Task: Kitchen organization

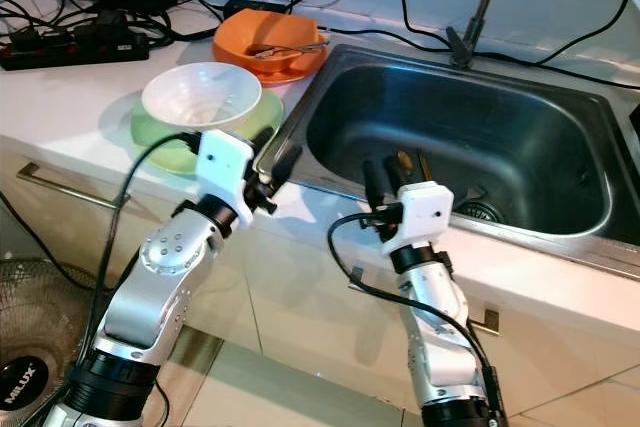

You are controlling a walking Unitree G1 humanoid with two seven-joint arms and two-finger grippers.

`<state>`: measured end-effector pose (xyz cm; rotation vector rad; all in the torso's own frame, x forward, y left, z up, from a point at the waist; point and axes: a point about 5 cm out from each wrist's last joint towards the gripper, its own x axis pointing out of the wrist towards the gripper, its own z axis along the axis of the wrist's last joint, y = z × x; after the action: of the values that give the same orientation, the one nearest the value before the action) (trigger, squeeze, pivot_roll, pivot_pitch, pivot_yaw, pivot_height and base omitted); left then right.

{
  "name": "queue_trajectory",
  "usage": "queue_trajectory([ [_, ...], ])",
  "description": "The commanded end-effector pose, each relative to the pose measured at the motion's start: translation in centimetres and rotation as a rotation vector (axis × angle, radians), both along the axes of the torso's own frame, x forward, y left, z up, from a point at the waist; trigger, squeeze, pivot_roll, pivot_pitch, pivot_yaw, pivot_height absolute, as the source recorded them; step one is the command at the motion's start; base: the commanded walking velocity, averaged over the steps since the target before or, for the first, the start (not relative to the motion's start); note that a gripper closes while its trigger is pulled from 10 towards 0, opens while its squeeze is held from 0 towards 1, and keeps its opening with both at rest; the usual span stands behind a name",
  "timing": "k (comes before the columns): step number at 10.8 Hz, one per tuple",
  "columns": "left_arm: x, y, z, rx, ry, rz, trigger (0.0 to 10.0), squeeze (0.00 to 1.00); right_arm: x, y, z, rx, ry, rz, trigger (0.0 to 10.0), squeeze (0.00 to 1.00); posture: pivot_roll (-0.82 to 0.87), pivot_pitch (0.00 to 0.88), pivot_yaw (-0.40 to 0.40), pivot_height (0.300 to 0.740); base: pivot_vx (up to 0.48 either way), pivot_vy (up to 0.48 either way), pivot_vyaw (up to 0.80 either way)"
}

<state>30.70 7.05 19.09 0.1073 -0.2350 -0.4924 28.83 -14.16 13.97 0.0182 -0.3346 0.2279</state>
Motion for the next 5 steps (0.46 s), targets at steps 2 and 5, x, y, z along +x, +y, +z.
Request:
queue_trajectory([
  [2,0.0,1.0,1.5,0.047,-0.134,0.088,10.0,0.0,0.2,0.3,0.1,0.004,0.006,0.001,10.0,0.0,0.19,0.082,-0.009,0.74,0.0,0.0,0.0],
  [5,1.2,5.0,5.6,0.065,-0.25,0.256,10.0,0.0,0.2,1.1,-0.6,0.012,0.026,0.016,10.0,0.0,0.21,0.057,0.002,0.74,0.0,0.0,0.0],
])
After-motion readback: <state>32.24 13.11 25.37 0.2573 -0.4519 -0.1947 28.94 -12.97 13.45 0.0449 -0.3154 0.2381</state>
